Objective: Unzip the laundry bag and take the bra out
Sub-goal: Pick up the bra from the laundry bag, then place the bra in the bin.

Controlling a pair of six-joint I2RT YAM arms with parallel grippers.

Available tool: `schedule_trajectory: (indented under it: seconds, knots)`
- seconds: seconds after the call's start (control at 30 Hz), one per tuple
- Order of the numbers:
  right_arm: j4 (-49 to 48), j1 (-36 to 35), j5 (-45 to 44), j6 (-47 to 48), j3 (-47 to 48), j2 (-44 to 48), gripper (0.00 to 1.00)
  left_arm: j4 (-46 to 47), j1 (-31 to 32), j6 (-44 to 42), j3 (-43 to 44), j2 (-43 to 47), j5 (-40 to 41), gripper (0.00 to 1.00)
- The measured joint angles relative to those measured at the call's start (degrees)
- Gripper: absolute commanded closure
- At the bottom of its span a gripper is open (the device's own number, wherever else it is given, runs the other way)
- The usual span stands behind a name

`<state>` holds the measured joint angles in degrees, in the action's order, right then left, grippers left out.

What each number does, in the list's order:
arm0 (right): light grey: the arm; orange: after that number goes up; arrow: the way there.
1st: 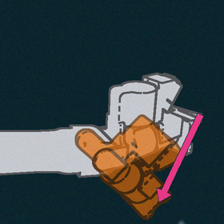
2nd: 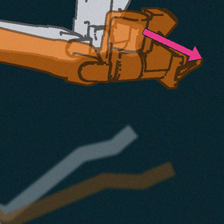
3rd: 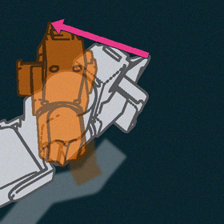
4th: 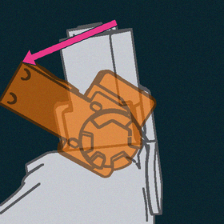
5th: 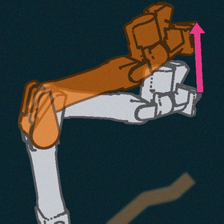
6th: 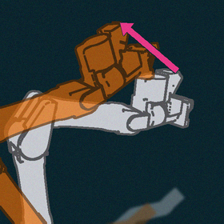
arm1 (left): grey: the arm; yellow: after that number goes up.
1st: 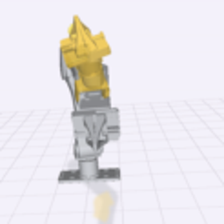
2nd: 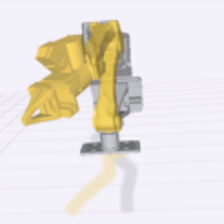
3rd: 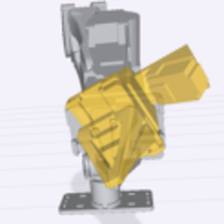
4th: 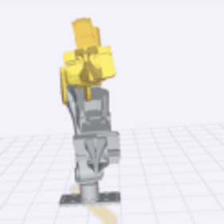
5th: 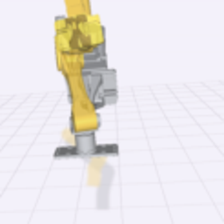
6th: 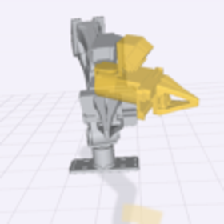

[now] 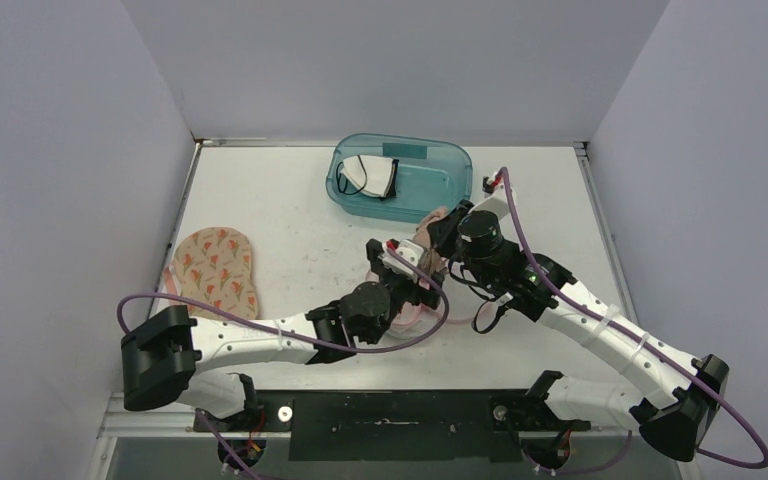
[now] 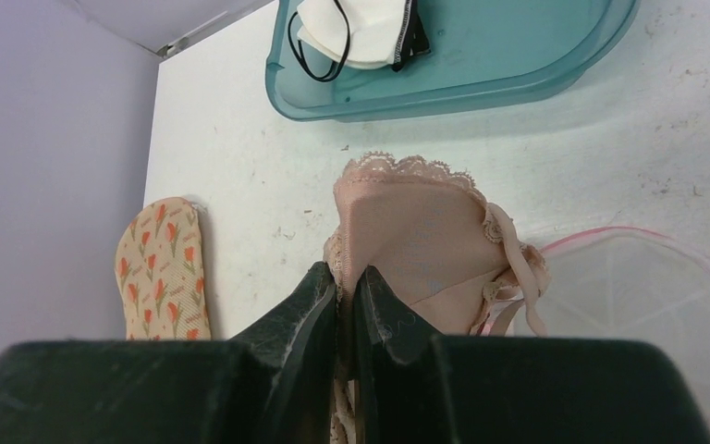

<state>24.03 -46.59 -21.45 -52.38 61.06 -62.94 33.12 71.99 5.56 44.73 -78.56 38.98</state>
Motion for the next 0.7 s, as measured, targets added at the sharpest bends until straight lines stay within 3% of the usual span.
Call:
schedule_trajectory:
  seconds: [0.23, 0.43, 0.63, 0.7]
  knots:
    - [-0.6, 0.0, 1.4, -0.7, 0.0, 0.0, 0.95, -0.9, 0.1, -0.3, 4.9, -4.5, 2.9, 0.26]
    - [-0.8, 0.0, 1.5, -0.8, 0.0, 0.0, 0.93, -2.0, 0.1, -0.3, 6.1, -6.4, 4.5, 0.62]
    - [-0.8, 0.0, 1.8, -0.8, 0.0, 0.0, 0.83, -2.1, 0.2, -0.6, 6.1, -6.5, 4.9, 0.86]
    - [-0.9, 0.0, 2.1, -0.7, 0.0, 0.0, 0.72, -2.1, 0.3, -0.7, 6.1, -6.5, 5.0, 0.94]
